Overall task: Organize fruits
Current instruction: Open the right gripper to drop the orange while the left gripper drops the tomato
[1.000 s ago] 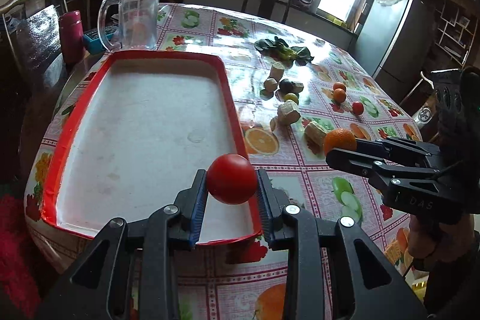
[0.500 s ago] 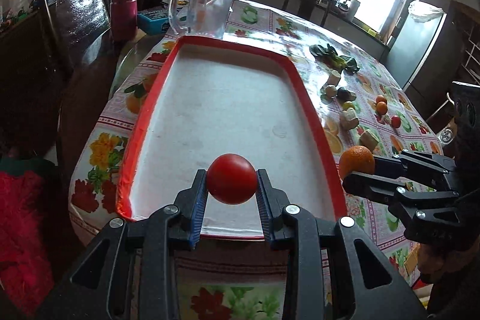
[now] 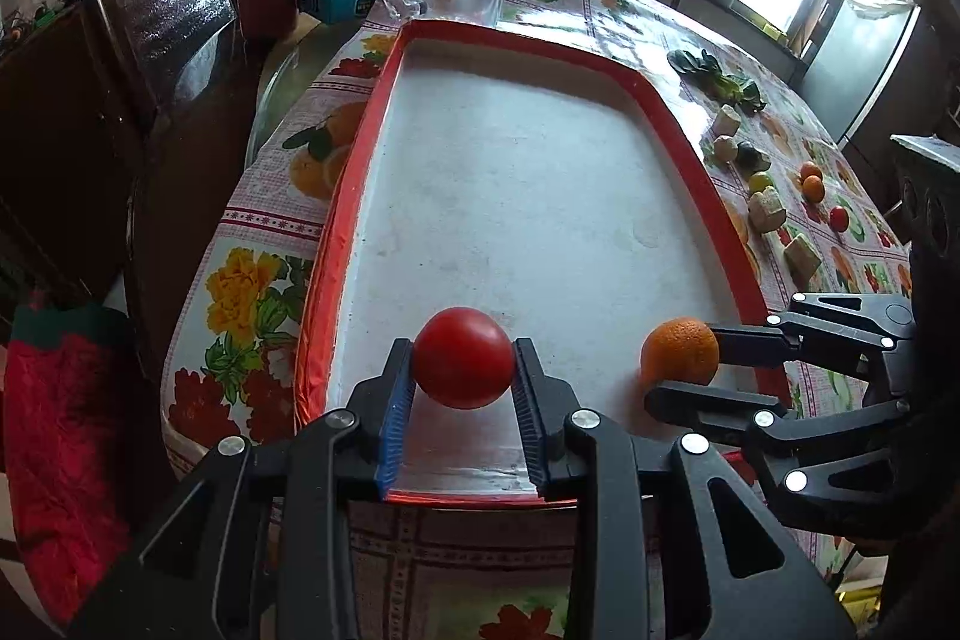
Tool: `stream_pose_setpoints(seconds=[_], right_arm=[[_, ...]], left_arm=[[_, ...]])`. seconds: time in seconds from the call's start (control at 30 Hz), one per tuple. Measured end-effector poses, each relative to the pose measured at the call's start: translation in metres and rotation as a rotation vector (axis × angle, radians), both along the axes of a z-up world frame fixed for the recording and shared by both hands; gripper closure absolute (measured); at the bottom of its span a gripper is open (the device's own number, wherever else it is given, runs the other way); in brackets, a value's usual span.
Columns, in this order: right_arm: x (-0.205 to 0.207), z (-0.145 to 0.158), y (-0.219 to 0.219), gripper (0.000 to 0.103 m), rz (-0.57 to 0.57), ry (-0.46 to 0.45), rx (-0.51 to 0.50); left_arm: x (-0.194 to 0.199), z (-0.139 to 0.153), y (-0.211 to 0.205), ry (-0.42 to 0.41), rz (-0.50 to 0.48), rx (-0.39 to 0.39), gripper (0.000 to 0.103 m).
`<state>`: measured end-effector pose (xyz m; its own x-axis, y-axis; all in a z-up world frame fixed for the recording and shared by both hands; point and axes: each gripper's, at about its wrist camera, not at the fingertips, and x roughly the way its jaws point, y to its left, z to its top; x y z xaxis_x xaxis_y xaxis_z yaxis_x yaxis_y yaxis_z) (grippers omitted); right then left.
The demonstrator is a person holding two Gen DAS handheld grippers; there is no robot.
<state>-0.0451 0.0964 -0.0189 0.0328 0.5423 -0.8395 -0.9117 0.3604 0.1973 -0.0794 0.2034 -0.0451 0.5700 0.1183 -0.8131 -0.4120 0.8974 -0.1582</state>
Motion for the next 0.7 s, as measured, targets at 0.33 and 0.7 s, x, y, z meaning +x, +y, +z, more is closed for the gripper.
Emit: stream_pose_setpoints(seconds=[0.33,0.7], right_arm=[[-0.004,0.024,-0.035,0.056,-0.038,-0.015,0.092],[0.007,0.037,-0.106,0.054,-0.177,0.000,0.166]], left_arm=[[-0.004,0.006,-0.005,-0.001,0.020,0.013,0.050],[-0.004,0.032,-0.029,-0.057,0.002,0.018,0.050]])
